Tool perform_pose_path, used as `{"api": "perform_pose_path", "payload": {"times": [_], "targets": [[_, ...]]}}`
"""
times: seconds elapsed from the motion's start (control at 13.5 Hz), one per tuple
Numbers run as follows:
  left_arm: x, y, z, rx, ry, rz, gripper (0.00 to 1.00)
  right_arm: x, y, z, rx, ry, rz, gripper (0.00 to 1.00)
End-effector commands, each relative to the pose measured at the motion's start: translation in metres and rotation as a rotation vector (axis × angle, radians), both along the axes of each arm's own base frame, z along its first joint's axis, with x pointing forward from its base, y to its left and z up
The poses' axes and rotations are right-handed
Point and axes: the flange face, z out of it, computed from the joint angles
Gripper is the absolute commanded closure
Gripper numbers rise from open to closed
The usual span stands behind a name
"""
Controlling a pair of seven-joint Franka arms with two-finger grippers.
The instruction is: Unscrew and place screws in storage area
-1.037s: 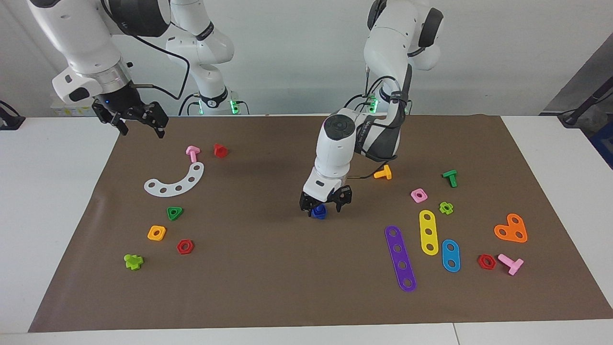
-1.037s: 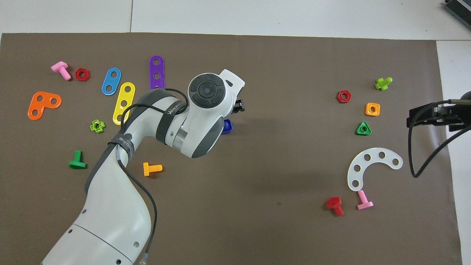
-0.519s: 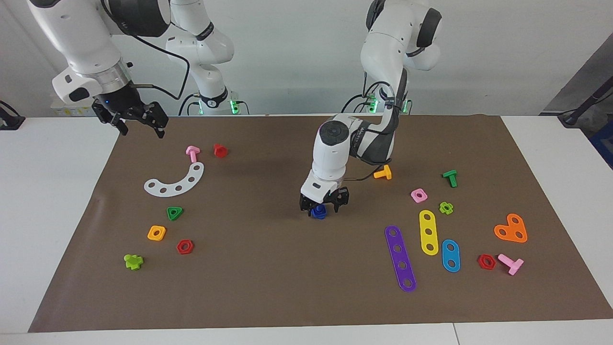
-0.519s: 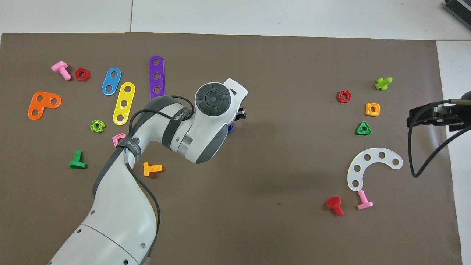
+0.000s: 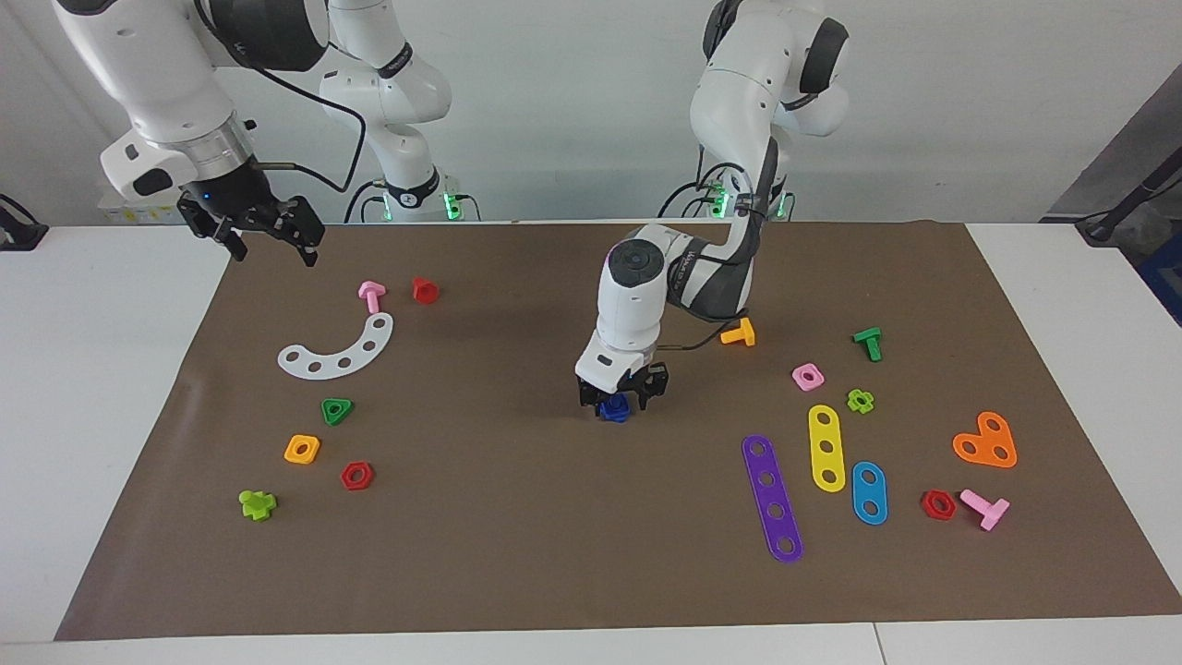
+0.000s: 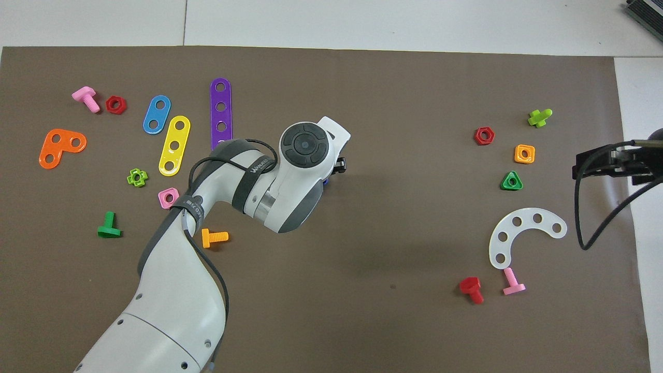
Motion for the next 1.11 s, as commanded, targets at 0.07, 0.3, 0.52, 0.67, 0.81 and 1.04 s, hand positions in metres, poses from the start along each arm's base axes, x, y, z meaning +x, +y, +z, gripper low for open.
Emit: {"api": "perform_pose_path", "payload": {"times": [0.07, 0.3, 0.52, 0.67, 0.81, 1.04], "targets": [[-0.0060, -0.0029, -0.0056, 0.021, -0.016, -0.015, 0.25, -0.0058, 0.0002, 0.0007, 0.008, 0.001, -0.014, 0.00], [-0.0063, -0.0026, -0.0073, 0.022, -0.013, -0.014, 0.28, -0.0058, 0.0002, 0.0007, 0.008, 0.001, -0.014, 0.00], [-0.0072, -0.0031, -0.0067, 0.024, -0.010, -0.016, 0.31, -0.0058, 0.0002, 0.0007, 0.008, 0.001, -0.014, 0.00], [-0.0068, -0.0034, -0.0063, 0.020, -0.013, -0.017, 0.35, -0.0058, 0.0002, 0.0007, 0.008, 0.001, -0.014, 0.00], [-0.0066, -0.0035, -0.0057, 0.021, -0.014, -0.017, 0.37, -0.0058, 0.0002, 0.0007, 0.008, 0.001, -0.014, 0.00], [-0.0057, -0.0029, -0.0050, 0.021, -0.015, -0.017, 0.41, -0.0058, 0.0002, 0.0007, 0.008, 0.001, -0.014, 0.00]]}}
